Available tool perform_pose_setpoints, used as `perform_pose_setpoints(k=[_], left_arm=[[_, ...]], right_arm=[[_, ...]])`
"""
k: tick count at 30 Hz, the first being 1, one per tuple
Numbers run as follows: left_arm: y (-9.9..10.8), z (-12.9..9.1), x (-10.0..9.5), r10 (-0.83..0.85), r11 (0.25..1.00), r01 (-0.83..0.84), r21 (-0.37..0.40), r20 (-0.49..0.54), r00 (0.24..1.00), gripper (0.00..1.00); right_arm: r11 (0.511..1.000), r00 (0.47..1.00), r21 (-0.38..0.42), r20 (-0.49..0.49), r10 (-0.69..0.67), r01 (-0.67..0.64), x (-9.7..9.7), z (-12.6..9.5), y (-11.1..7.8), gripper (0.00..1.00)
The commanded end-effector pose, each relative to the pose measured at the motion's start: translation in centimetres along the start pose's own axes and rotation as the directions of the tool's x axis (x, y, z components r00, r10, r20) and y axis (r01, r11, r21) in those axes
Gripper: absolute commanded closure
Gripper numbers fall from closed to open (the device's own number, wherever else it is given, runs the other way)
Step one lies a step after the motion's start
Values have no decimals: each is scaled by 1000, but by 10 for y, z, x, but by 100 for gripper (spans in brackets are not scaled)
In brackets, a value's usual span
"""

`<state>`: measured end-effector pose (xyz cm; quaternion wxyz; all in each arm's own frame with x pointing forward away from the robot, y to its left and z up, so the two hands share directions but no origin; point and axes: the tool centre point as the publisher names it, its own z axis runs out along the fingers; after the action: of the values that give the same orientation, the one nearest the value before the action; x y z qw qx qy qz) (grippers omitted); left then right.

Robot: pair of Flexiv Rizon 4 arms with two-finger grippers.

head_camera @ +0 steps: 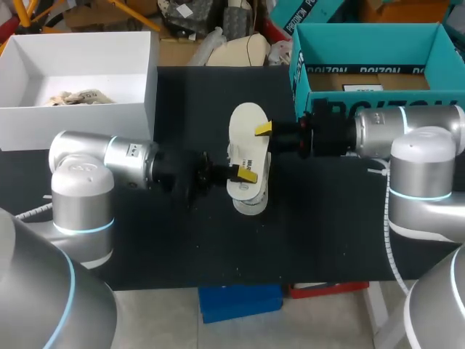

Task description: Take the shoe out of the shoebox, open the shoe tongue, remove and reinsert the insole, then place the shoe into the shoebox

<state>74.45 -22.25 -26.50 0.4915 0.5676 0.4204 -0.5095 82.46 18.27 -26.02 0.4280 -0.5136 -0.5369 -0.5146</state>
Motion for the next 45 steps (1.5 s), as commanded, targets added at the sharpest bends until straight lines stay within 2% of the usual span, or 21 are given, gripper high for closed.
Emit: perform_pose_setpoints(k=[1, 8, 15, 16, 17, 18, 26, 27, 28, 34, 35, 37, 38, 39, 40, 42, 45], left_arm=[[-1, 2, 0, 2, 1000, -2, -3, -3, 1000, 100], [-1, 2, 0, 2, 1000, -2, -3, -3, 1000, 100], [-1, 2, 0, 2, 1000, -2, -3, -3, 1000, 100], [-1, 2, 0, 2, 1000, -2, -3, -3, 1000, 100], [-1, 2, 0, 2, 1000, -2, -3, -3, 1000, 100], [-1, 2, 0, 2, 1000, -2, -3, -3, 1000, 100], [-1, 2, 0, 2, 1000, -2, -3, -3, 1000, 100], [0, -1, -1, -14, 999, 13, -42, -22, 1000, 73], [1, -3, -2, 0, 999, -1, -46, -10, 1000, 0], [-13, -31, -20, -43, 992, 16, -123, -224, 974, 0], [-16, -36, -23, -61, 991, 25, -130, -277, 959, 0], [-22, -45, -28, -92, 988, 25, -154, -449, 889, 0], [-23, -48, -30, -113, 985, 33, -168, -493, 863, 0], [-25, -53, -32, -160, 978, 48, -202, -581, 798, 0], [-25, -54, -34, -156, 977, 27, -210, -627, 763, 0], [-27, -57, -40, -196, 967, -15, -252, -785, 588, 0], [-30, -50, -46, -224, 962, -59, -265, -896, 383, 0]], right_arm=[[1000, 1000, 4, -3, 7, -7, -4, 7, 2, 60], [999, 999, 30, 6, 33, -33, -4, 10, 2, 63], [998, 999, 38, 12, 45, -46, -6, 13, 1, 73], [998, 999, 38, 13, 47, -47, -6, 13, 1, 78], [998, 999, 36, 16, 48, -48, -6, 14, 1, 95], [998, 999, 37, 19, 49, -50, -7, 14, 1, 100], [997, 998, 43, 27, 55, -56, -7, 14, 1, 100], [997, 998, 43, 27, 55, -56, -7, 14, 1, 100], [997, 998, 43, 27, 55, -56, -7, 14, 1, 100], [997, 998, 43, 27, 55, -56, -7, 14, 1, 100], [997, 998, 43, 27, 55, -56, -7, 14, 1, 100], [997, 998, 43, 27, 55, -56, -7, 14, 1, 100], [997, 998, 43, 27, 55, -56, -7, 14, 1, 100], [997, 998, 43, 27, 55, -56, -7, 14, 1, 100], [997, 998, 43, 27, 55, -56, -7, 14, 1, 100], [997, 998, 43, 27, 55, -56, -7, 14, 1, 100], [997, 998, 43, 27, 55, -56, -7, 14, 1, 100]])
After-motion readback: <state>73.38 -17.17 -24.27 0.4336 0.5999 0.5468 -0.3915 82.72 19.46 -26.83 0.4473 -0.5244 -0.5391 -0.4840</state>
